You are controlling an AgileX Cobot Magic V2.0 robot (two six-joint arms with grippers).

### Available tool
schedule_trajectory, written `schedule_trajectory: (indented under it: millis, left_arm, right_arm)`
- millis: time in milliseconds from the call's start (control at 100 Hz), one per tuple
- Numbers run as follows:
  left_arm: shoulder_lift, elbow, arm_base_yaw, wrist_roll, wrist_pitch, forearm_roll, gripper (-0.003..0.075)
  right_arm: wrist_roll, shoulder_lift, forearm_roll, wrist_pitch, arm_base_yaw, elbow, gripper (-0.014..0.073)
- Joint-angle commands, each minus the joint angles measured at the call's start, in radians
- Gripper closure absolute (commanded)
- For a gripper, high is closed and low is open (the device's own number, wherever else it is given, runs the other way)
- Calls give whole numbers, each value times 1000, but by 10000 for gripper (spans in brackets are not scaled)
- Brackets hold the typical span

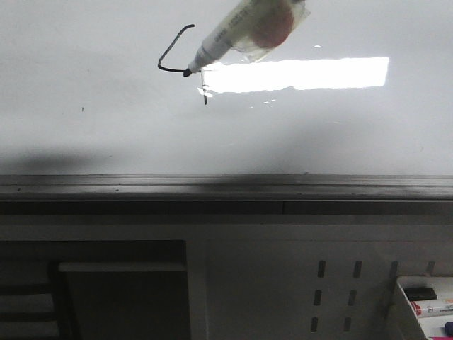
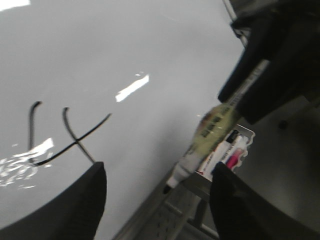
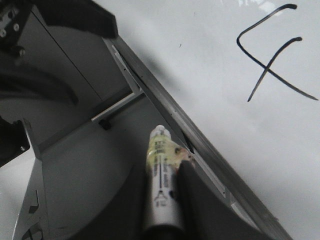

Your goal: Write number 4 on whiteboard

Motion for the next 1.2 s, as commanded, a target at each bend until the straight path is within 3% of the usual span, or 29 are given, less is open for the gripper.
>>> schedule_trajectory:
  millis: [0,250,540,870,1040,1120,1190]
  left_arm:
    - [35,-48,-64,32,-2,-53,315]
    - [154,-113,-164,57,-43,-51,315]
    - [213,-145,-170,57,-38,-51,328]
    - [237,-145,-170,81,-34,-50,547]
    - [237,-145,-170,81,-34,-50,738]
    - [237,-145,-170,81,-36,-50,741]
    - [237,-145,-170,81,-38,-50,741]
  right_arm:
    - [1,-27,35,-1,-3,-34,638]
    - [1,-27,35,36,-3,-34,638]
    - [1,-27,33,44,-3,-34,638]
    - [1,-27,33,57,-3,-34,638]
    - [1,-27,36,66,-3,-34,638]
    - [1,-27,38,71,-3,-34,619]
    - [1,-27,38,70,-3,-34,535]
